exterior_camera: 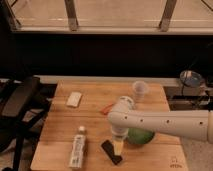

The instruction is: Place the eraser on the white sponge

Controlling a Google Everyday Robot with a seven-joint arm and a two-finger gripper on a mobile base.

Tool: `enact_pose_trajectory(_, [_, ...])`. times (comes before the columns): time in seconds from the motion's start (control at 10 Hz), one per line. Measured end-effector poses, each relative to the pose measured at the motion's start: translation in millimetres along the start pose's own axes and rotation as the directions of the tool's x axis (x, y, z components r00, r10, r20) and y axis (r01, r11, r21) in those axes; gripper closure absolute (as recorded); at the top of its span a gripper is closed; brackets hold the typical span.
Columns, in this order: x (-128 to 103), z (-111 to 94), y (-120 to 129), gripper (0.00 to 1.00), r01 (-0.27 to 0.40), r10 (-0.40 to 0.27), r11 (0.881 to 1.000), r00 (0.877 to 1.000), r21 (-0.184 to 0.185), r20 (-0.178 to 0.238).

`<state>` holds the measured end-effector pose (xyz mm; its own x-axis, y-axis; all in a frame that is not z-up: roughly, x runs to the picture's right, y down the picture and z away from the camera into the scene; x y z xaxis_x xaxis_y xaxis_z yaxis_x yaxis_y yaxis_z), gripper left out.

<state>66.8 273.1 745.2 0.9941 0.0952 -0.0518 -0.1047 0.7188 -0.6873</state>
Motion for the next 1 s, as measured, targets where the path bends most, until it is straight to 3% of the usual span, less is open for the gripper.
enact_pose_trajectory(0.4, [-33.9,-2.8,26.2,0.20,0.055,-0.055,0.998,0.997,-0.009,0.061])
enact_pose_trajectory(0.7, [-32.7,-7.8,36.1,0.20,0.053,-0.052,0.999,0.994,-0.011,0.092])
enact_pose_trajectory(1.0, [-26.2,-0.2,38.4,0.20,0.023,-0.018,0.999,0.993,-0.047,0.116])
